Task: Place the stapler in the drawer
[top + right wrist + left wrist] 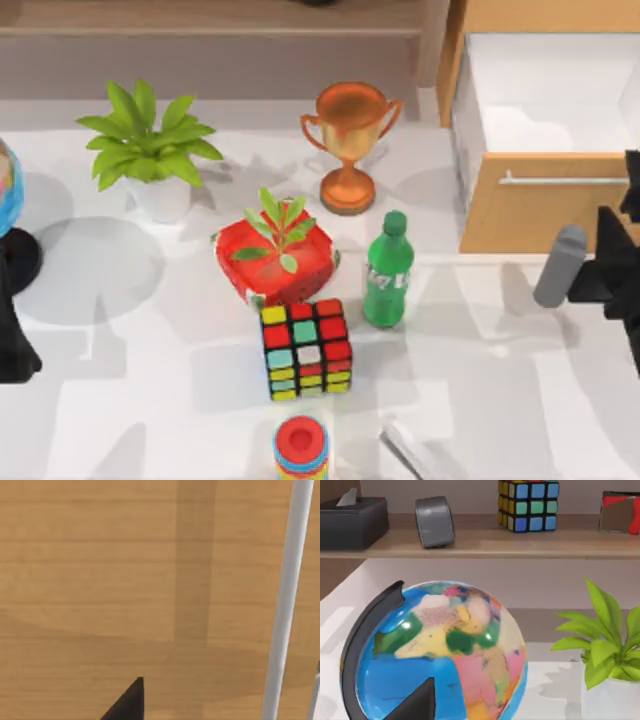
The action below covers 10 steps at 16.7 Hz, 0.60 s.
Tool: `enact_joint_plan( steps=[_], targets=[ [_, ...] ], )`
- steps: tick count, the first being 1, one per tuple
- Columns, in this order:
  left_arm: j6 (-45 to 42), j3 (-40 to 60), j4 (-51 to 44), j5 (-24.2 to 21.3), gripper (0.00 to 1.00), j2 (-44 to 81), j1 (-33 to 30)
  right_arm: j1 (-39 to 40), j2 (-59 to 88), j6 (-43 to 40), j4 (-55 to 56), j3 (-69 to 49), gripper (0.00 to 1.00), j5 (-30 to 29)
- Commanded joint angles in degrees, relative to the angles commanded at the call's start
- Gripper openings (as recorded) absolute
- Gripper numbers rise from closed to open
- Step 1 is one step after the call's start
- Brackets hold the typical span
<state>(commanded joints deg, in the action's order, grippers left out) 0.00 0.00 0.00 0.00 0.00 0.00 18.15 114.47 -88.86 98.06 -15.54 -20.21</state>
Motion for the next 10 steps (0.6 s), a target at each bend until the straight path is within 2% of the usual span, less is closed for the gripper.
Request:
enact_joint_plan(
  steps=[10],
  targets=[
    [0.0,0.0,0.0,0.0,1.0,0.0,0.0,0.5,-0.1,0.1,1.2,1.3,1.0,-0.6]
  ],
)
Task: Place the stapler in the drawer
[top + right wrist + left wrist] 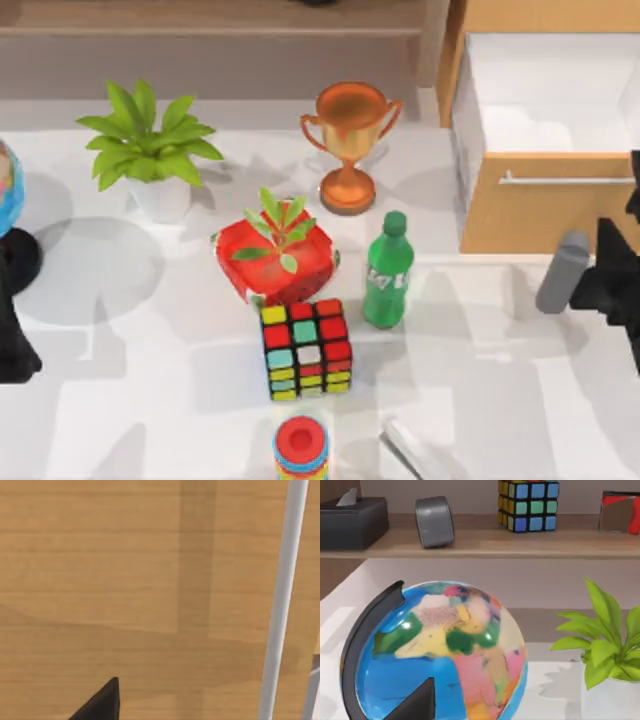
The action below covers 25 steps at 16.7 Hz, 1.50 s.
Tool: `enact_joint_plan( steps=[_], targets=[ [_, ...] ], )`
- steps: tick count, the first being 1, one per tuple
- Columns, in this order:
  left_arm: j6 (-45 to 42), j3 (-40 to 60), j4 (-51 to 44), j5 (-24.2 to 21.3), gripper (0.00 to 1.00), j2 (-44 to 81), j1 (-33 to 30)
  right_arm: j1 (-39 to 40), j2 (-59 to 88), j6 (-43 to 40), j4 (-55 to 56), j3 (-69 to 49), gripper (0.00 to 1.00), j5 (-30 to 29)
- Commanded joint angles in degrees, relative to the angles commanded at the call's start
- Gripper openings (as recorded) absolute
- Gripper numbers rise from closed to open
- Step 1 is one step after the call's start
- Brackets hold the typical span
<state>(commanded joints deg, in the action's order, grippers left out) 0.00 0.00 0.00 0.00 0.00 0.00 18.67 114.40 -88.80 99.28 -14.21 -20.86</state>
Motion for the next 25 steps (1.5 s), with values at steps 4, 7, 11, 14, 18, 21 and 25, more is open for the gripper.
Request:
enact_joint_plan(
  steps=[4,7,11,14,18,21,25],
  targets=[
    [0.0,0.0,0.0,0.0,1.0,0.0,0.0,1.2,-0.4,0.0,2.4,2.7,1.0,-1.1],
    [0.0,0.0,0.0,0.0,1.0,0.0,0.0,1.3,-0.4,0.0,2.5,2.8,1.0,-1.2],
    [0.0,0.0,0.0,0.0,1.0,0.0,0.0,1.9,1.3,0.8,0.0,2.4,1.0,-0.7],
    [0.0,0.0,0.0,0.0,1.0,0.0,0.0,5.1,-3.4,4.2,-6.3,1.1,1.0,0.8],
    [0.0,0.0,0.0,0.0,1.0,0.0,0.0,10.8,-11.5,12.6,-22.2,-1.8,1.0,3.4],
    [0.0,0.0,0.0,0.0,1.0,0.0,0.0,15.0,-17.2,21.4,-38.5,-4.8,1.0,5.4],
    [0.0,0.0,0.0,0.0,1.0,0.0,0.0,19.4,-23.1,35.8,-63.3,-10.6,1.0,7.9]
  ],
)
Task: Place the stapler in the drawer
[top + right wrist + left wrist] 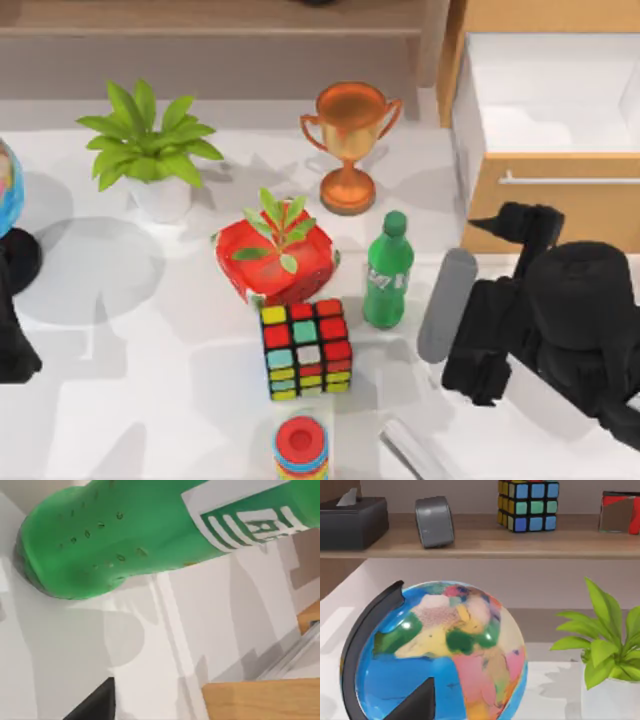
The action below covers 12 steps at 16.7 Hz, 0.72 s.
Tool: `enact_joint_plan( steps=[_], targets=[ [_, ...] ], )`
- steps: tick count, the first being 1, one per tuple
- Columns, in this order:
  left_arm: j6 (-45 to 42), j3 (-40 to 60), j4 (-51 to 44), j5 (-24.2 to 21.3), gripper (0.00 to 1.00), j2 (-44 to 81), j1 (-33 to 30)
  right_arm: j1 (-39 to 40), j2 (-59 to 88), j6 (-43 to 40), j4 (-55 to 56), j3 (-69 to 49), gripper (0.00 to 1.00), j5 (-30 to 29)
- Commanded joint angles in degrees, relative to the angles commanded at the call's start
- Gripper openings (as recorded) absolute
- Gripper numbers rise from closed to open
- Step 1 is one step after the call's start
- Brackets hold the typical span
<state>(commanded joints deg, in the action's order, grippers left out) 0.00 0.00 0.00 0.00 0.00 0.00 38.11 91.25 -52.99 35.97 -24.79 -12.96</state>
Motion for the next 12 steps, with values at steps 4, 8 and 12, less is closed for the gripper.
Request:
enact_joint_plan(
  steps=[4,8,12],
  targets=[
    [0.0,0.0,0.0,0.0,1.0,0.0,0.0,3.9,-3.2,16.3,-25.9,-8.1,1.0,2.7],
    [0.0,0.0,0.0,0.0,1.0,0.0,0.0,7.7,-2.7,32.8,-50.6,-17.9,1.0,5.7],
    [0.0,0.0,0.0,0.0,1.0,0.0,0.0,11.3,0.4,47.7,-71.6,-28.3,1.0,8.8]
  ],
)
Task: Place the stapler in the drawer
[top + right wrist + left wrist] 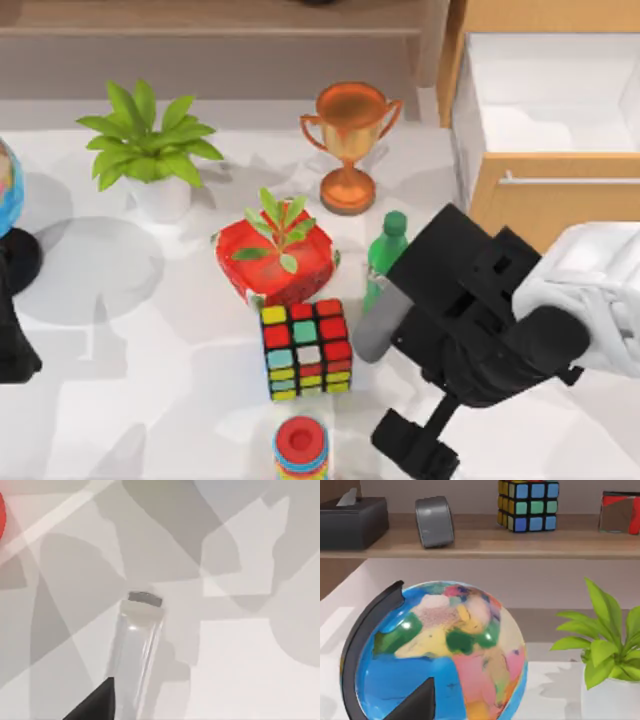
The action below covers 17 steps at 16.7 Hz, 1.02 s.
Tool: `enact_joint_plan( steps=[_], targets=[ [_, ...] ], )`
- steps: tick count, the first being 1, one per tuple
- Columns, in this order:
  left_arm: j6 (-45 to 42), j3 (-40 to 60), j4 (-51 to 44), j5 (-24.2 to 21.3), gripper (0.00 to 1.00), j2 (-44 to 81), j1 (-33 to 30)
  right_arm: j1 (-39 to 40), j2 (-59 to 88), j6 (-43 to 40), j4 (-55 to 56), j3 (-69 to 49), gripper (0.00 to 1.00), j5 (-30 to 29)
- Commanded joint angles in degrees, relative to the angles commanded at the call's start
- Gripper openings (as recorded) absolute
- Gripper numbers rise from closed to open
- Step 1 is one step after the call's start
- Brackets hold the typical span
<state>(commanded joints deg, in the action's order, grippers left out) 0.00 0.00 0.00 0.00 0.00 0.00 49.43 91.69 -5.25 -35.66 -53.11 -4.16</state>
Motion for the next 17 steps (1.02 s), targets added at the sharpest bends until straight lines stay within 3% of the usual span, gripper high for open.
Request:
enact_joint_plan(
  steps=[7,17],
  targets=[
    [0.0,0.0,0.0,0.0,1.0,0.0,0.0,4.1,6.4,16.8,-21.9,-13.8,1.0,4.0],
    [0.0,0.0,0.0,0.0,1.0,0.0,0.0,4.4,7.0,18.3,-21.3,-12.8,1.0,4.3]
  ],
)
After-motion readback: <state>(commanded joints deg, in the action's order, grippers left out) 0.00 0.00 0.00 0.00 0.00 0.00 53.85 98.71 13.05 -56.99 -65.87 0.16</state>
